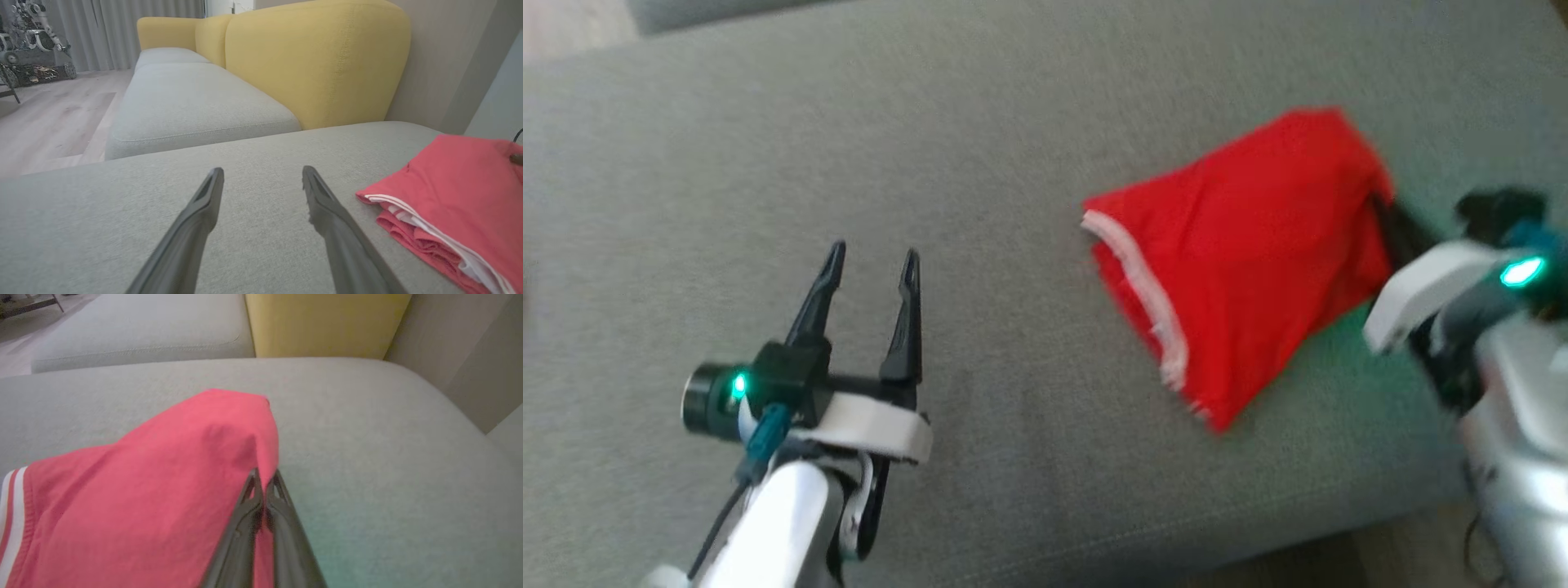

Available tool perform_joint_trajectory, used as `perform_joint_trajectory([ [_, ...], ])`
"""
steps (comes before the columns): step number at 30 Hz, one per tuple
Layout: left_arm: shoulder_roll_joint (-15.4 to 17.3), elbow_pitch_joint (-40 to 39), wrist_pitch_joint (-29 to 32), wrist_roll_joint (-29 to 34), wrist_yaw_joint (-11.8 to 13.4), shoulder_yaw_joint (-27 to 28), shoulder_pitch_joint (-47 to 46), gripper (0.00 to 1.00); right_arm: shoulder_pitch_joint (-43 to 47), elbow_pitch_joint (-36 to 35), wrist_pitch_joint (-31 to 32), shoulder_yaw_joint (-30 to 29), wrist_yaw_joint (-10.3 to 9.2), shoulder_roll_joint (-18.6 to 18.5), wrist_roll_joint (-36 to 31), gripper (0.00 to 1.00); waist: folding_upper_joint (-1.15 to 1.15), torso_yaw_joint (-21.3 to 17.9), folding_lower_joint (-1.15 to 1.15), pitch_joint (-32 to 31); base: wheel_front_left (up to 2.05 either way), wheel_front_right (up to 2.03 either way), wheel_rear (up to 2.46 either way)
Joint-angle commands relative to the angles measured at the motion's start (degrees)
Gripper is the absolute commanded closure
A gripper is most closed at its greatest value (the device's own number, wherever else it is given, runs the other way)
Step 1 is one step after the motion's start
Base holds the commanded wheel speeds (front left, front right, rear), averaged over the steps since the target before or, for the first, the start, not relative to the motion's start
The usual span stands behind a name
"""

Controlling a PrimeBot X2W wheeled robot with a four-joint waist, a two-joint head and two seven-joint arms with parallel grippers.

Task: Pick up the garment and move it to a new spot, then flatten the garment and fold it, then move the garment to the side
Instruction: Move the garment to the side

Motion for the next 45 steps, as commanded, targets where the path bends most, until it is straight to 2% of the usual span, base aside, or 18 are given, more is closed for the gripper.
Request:
perform_joint_trajectory([
  [1,0.97,-2.16,0.2,0.65,-0.41,1.42,-3.2,0.0,-2.86,-0.94,-1.27,-0.02,-0.05,-1.85,0.39,1.0,0.0,-2.52,0.0,3.69,0.0,0.0,0.0],
  [9,1.87,-3.16,1.21,2.25,-1.28,0.24,-7.34,0.0,-8.18,3.53,-4.78,-1.98,-0.05,-8.55,0.96,1.0,0.0,-5.05,0.0,8.89,0.0,0.0,0.0],
  [17,3.35,-4.64,2.92,3.57,-2.11,-0.65,-10.16,0.0,-12.37,5.66,-7.31,-2.98,-0.05,-12.48,2.66,1.0,0.0,-8.7,0.0,12.74,0.0,0.0,0.0],
  [24,4.29,-5.46,4.51,4.58,-3.01,-1.57,-12.91,0.0,-16.64,8.7,-10.49,-3.07,-0.05,-12.54,4.19,1.0,0.0,-10.65,0.0,15.58,0.0,0.0,0.0],
  [31,4.06,-5.66,4.99,5.02,-3.52,-2.71,-14.54,0.0,-19.66,14.43,-14.09,-4.06,-0.05,-11.7,1.69,1.0,0.0,-9.77,0.0,17.47,0.0,0.0,0.0],
  [32,4.09,-5.63,4.96,4.98,-3.63,-2.78,-14.75,0.0,-20.05,15.76,-14.41,-4.6,-0.05,-11.45,0.94,0.92,0.0,-9.48,0.0,17.73,0.0,0.0,0.0],
  [33,4.05,-5.58,4.94,4.95,-3.66,-2.87,-14.89,0.0,-20.42,16.96,-14.9,-5.1,-0.05,-11.19,0.18,0.69,0.0,-9.14,0.0,17.91,0.0,0.0,0.0],
  [35,3.99,-5.41,4.82,4.88,-3.52,-2.92,-14.92,0.0,-20.89,19.17,-15.62,-5.96,-0.05,-10.3,-0.91,0.0,0.0,-8.61,0.0,17.96,0.0,0.0,0.0],
  [41,4.15,-4.22,3.68,3.85,-2.84,-2.21,-13.7,0.0,-20.95,23.81,-17.38,-8.97,-0.05,-8.51,-4.24,0.0,0.0,-7.93,0.0,16.12,0.0,0.0,0.0],
  [45,3.94,-2.97,2.65,2.83,-2.58,-1.9,-12.52,0.0,-19.53,22.32,-19.0,-9.4,-0.05,-7.27,-5.52,0.0,0.0,-7.4,0.0,13.14,0.0,0.0,0.0],
])
